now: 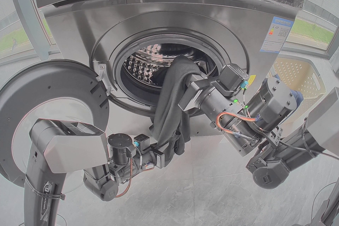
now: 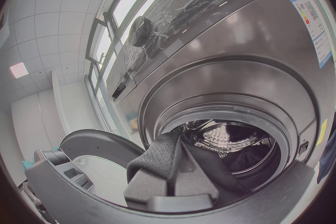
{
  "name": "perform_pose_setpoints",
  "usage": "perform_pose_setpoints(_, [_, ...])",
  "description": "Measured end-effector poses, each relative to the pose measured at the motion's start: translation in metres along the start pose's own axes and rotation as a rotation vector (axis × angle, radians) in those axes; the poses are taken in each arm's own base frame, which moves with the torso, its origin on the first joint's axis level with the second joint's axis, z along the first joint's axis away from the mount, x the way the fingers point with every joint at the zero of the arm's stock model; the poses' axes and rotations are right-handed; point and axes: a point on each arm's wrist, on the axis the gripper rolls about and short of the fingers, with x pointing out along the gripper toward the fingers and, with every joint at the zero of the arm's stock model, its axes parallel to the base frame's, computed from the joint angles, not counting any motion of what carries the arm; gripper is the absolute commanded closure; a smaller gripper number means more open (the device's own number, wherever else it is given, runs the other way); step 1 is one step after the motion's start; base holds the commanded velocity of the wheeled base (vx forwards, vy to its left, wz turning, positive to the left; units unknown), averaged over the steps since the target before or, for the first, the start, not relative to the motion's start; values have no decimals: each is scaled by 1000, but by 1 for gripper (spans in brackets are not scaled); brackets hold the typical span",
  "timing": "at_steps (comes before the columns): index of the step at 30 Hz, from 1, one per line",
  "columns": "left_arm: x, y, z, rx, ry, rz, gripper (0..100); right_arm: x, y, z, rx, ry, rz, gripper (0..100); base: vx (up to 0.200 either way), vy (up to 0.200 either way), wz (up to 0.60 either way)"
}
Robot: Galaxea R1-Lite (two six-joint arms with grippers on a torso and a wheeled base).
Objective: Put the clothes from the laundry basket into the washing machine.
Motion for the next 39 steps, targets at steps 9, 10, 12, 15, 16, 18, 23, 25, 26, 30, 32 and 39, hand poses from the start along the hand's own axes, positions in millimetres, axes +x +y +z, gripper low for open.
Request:
perform_pose_setpoints(9, [-22,-1,25,1,-30,8,100,-4,-14,-2,-15,20,-40,100,0,0,0])
perform_pose_setpoints(10, [-27,-3,29,1,-33,8,100,-5,-17,-2,-17,24,-46,100,0,0,0])
perform_pose_setpoints(12, [-40,-5,38,1,-36,7,100,-7,-20,-3,-21,31,-55,100,0,0,0])
perform_pose_setpoints(15, [-64,-9,50,-4,-38,6,100,-11,-25,-4,-25,45,-69,100,0,0,0])
perform_pose_setpoints(16, [-70,-10,53,-6,-39,5,100,-13,-26,-4,-27,50,-72,100,0,0,0])
perform_pose_setpoints(18, [-81,-12,57,-9,-39,3,100,-15,-27,-4,-29,57,-76,100,0,0,0])
perform_pose_setpoints(23, [-89,-15,55,-10,-20,-5,100,-17,-27,-4,-29,64,-75,100,0,0,0])
perform_pose_setpoints(25, [-87,-14,49,-11,5,-14,100,-17,-26,-4,-28,65,-73,100,0,0,0])
perform_pose_setpoints(26, [-85,-14,44,-11,22,-21,100,-17,-25,-4,-28,64,-72,100,0,0,0])
perform_pose_setpoints(30, [-75,-12,22,-6,89,-41,100,-14,-24,-2,-27,50,-66,100,0,0,0])
perform_pose_setpoints(32, [-68,-10,14,-2,107,-46,100,-12,-23,0,-25,42,-63,100,0,0,0])
perform_pose_setpoints(39, [-46,-4,-1,5,114,-49,0,-9,-19,2,-21,27,-51,100,0,0,0])
